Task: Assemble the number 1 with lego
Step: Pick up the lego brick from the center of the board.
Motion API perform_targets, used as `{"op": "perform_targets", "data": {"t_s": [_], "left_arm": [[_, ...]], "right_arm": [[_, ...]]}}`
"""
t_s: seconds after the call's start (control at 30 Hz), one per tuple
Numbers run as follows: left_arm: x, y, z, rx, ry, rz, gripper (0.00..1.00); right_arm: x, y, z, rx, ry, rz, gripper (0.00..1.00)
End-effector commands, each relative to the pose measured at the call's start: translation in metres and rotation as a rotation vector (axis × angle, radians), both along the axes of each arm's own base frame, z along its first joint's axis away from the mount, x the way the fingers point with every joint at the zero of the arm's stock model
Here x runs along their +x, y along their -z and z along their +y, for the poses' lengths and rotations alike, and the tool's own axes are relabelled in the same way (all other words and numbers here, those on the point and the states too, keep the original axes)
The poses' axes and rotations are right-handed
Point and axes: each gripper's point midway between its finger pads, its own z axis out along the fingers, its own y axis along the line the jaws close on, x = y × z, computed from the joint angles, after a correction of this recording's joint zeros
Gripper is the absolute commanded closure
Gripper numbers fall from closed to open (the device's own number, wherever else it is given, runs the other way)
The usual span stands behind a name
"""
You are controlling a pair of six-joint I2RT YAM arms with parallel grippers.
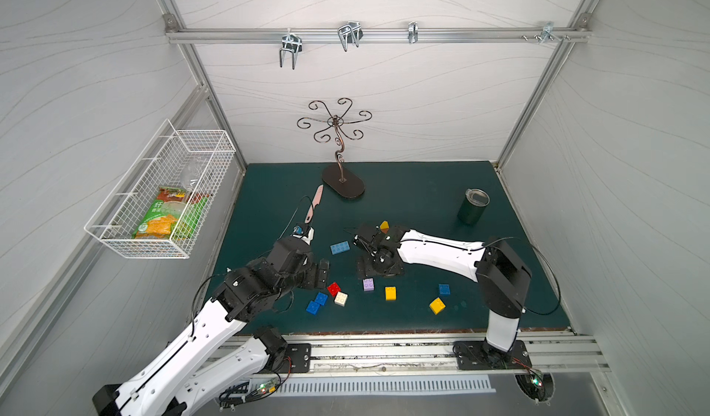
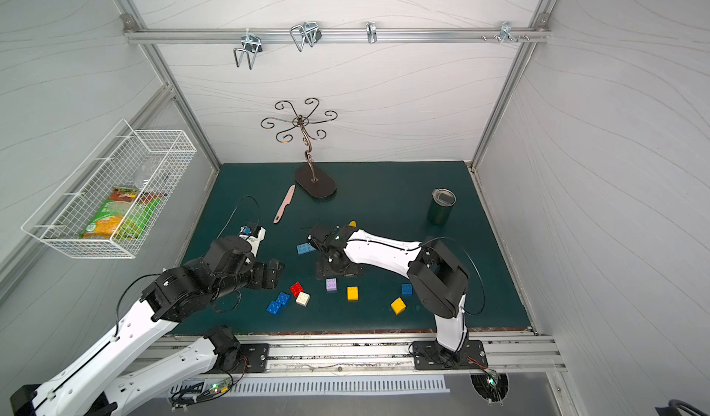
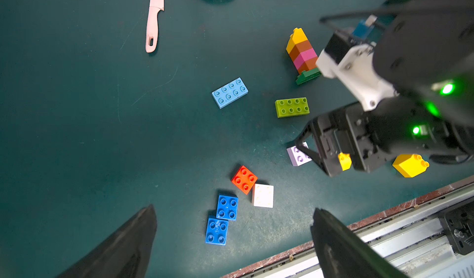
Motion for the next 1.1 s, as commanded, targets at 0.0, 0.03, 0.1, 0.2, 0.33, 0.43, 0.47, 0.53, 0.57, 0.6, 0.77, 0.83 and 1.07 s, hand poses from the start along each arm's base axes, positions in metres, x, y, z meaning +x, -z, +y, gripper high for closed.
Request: {"op": "perform_targets", "data": {"t_s": [0.0, 0.03, 0.1, 0.2, 0.33, 0.43, 0.47, 0.53, 0.57, 0.6, 0.77, 0.83, 1.07], "left_arm": [[0.006, -0.012, -0.002, -0.023, -0.009, -0.042, 0.01], [0.006, -0.012, -0.002, -0.021, -0.011, -0.043, 0.01], [0.005, -0.013, -0.001, -0.022, -0.012, -0.048, 0.01], [0.005, -0.014, 0.0, -0.02, -0.014, -0.056, 0.01], [0.004, -0.015, -0.001, -0.022, -0.012, -0.059, 0.01], [0.004, -0.015, -0.001, -0.022, -0.01, -0.058, 0.01], [0.004, -0.015, -0.001, -0.023, -0.009, -0.058, 0.01], [0.004, -0.015, -0.001, -0.024, -0.007, -0.057, 0.01], [0.004, -0.015, -0.001, -0.024, -0.007, -0.057, 0.01], [0.003, -0.015, -0.002, -0.027, -0.005, -0.058, 0.01], [0.003, -0.015, -0.002, -0.029, -0.001, -0.06, 0.0], [0.002, -0.016, -0.002, -0.031, -0.001, -0.061, 0.01], [0.002, -0.016, -0.003, -0.035, 0.004, -0.063, 0.01]], "right_arm": [[-0.018, 0.002, 0.007, -0.008, -0.024, 0.042, 0.04], [-0.02, 0.004, 0.01, -0.01, -0.033, 0.048, 0.06], [-0.023, 0.006, 0.015, -0.014, -0.048, 0.058, 0.12], [-0.026, 0.012, 0.018, -0.023, -0.059, 0.072, 0.21], [-0.026, 0.019, 0.015, -0.048, -0.054, 0.076, 0.31], [-0.024, 0.023, 0.014, -0.065, -0.049, 0.075, 0.35], [-0.024, 0.025, 0.014, -0.071, -0.048, 0.079, 0.35], [-0.023, 0.028, 0.014, -0.078, -0.044, 0.083, 0.38], [-0.023, 0.03, 0.014, -0.081, -0.043, 0.088, 0.39], [-0.023, 0.033, 0.014, -0.081, -0.038, 0.095, 0.41], [-0.019, 0.037, 0.012, -0.058, -0.004, 0.112, 0.52], [-0.018, 0.035, 0.011, -0.057, 0.001, 0.108, 0.6], [-0.015, 0.031, 0.009, -0.059, 0.024, 0.11, 0.85]]}}
